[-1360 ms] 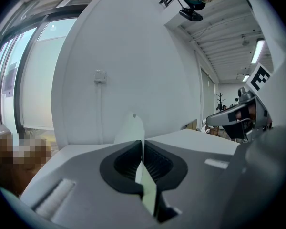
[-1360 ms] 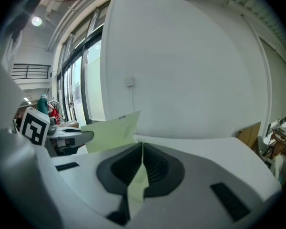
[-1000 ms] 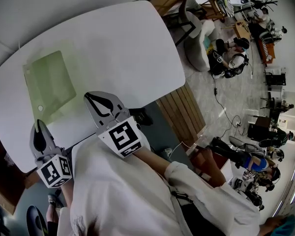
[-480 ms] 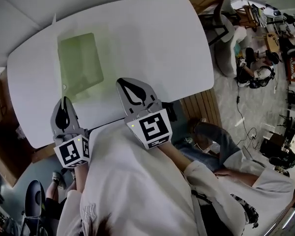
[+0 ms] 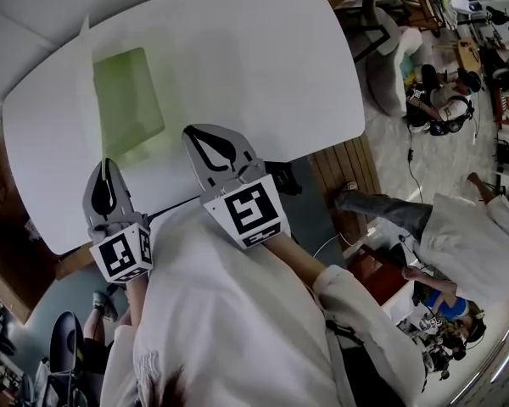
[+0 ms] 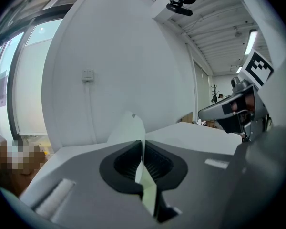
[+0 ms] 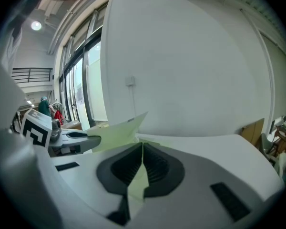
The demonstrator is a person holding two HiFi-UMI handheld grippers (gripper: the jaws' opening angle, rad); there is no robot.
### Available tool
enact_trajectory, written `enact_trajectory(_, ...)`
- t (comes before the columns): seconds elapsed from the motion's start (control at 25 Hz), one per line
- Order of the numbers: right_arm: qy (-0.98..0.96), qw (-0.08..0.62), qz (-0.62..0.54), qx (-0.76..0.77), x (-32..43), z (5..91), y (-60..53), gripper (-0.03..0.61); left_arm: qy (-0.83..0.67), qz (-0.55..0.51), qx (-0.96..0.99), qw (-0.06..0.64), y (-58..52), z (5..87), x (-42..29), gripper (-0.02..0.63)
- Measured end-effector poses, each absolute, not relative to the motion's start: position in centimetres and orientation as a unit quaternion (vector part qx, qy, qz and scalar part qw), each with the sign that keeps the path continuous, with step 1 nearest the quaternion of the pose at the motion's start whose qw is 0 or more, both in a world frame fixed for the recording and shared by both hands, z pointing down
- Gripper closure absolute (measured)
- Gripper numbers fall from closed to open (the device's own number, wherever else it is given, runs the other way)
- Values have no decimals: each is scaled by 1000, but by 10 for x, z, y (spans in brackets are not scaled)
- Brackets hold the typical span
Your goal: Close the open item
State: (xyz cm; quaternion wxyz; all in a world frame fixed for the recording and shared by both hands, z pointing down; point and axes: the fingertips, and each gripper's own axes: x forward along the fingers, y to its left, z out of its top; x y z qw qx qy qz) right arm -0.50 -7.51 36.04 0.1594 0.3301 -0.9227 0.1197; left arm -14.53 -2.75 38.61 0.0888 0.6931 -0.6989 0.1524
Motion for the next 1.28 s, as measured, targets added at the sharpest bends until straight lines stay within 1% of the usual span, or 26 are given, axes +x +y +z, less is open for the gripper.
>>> enact_trajectory(0.44,-928,144,117,322,6,363,-72,568,-708,169,681,76,-26,390,-137,601)
enact_trajectory(0.8,-925,152,119,326,28,375,-65,568,-705,181,682,70,-30,399,-122,601)
enact_trajectory(1.04,-921,160,118,334,20,374,-54,568,-696,184,690,73,-32,398,-120,601)
enact_trajectory(1.28,-916,156,112,352,25,364,-39,568,-681,184,705,73,-22,400,-103,601)
